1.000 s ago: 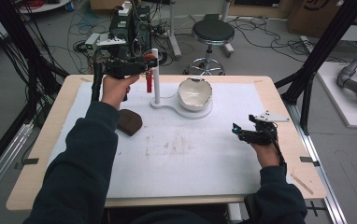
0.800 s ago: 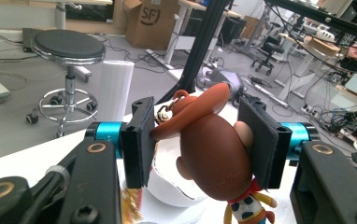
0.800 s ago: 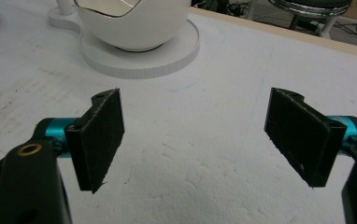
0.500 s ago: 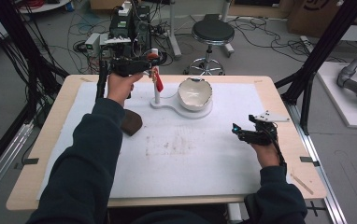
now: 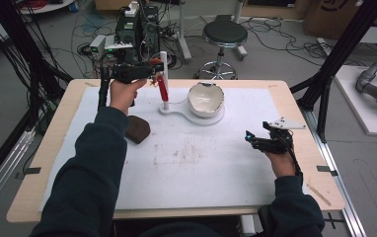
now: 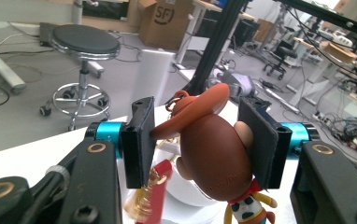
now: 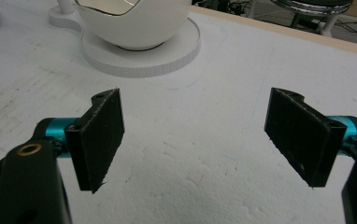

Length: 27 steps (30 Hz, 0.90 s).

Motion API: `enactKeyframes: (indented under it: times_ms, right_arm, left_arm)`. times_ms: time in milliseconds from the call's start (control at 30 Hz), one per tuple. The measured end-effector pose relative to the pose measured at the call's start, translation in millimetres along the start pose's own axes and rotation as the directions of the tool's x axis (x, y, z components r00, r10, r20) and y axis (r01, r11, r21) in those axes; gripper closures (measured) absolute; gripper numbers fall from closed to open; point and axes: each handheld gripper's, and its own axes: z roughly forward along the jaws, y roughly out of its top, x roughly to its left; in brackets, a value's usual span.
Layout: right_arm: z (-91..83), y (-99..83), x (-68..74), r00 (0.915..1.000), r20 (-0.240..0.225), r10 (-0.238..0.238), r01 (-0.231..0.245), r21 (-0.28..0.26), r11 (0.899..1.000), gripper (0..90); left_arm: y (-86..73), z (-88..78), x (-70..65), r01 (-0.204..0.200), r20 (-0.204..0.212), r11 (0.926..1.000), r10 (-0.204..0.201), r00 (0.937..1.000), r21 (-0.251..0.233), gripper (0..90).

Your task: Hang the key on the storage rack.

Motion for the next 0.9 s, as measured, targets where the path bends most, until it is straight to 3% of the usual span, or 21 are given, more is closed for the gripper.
enactKeyframes:
  times_ms: [200, 333, 433, 500, 667, 833, 900]
  right_arm:
    - [0.9, -0.3, -0.2, 1.0000, -0.001, 0.009, -0.009, 0.006, 1.000, 20.2]
    - [0.6, -0.7, -0.9, 1.0000, -0.001, 0.008, -0.008, 0.010, 1.000, 20.2]
    - [0.0, -1.4, -2.3, 0.9999, 0.001, 0.015, -0.015, 0.008, 1.000, 20.2]
    - [-0.1, -1.9, -2.8, 0.9999, 0.000, 0.016, -0.016, 0.009, 1.000, 20.1]
    - [0.6, -1.7, -3.1, 0.9999, 0.001, 0.013, -0.013, 0.007, 1.000, 20.2]
    - [1.5, -0.2, -1.6, 1.0000, 0.003, 0.004, -0.004, 0.009, 1.000, 20.2]
    - [2.0, 2.3, -1.6, 1.0000, 0.009, -0.001, 0.001, 0.003, 1.000, 20.1]
  left_arm:
    - [-2.0, 4.7, 4.2, 0.010, -0.008, 0.9998, -0.010, 0.9999, -0.018, 47.8]
    - [-8.2, 4.0, 11.9, 0.047, -0.039, 0.9978, -0.049, 0.9981, -0.047, 47.4]
    - [-16.1, -3.2, 18.4, 0.049, -0.086, 0.9950, -0.056, 0.9947, -0.087, 46.3]
    - [-23.7, -10.8, 21.0, 0.038, -0.133, 0.9927, -0.053, 0.9898, -0.115, 42.2]
    - [-44.9, -34.3, 27.0, -0.004, -0.171, 0.9884, -0.022, 0.9850, -0.152, 38.1]
    - [-75.8, -59.0, 22.8, -0.057, -0.150, 0.9847, 0.033, 0.9882, -0.165, 33.2]
    - [-90.9, -69.1, 21.3, -0.074, -0.162, 0.9823, 0.046, 0.9858, -0.172, 22.2]
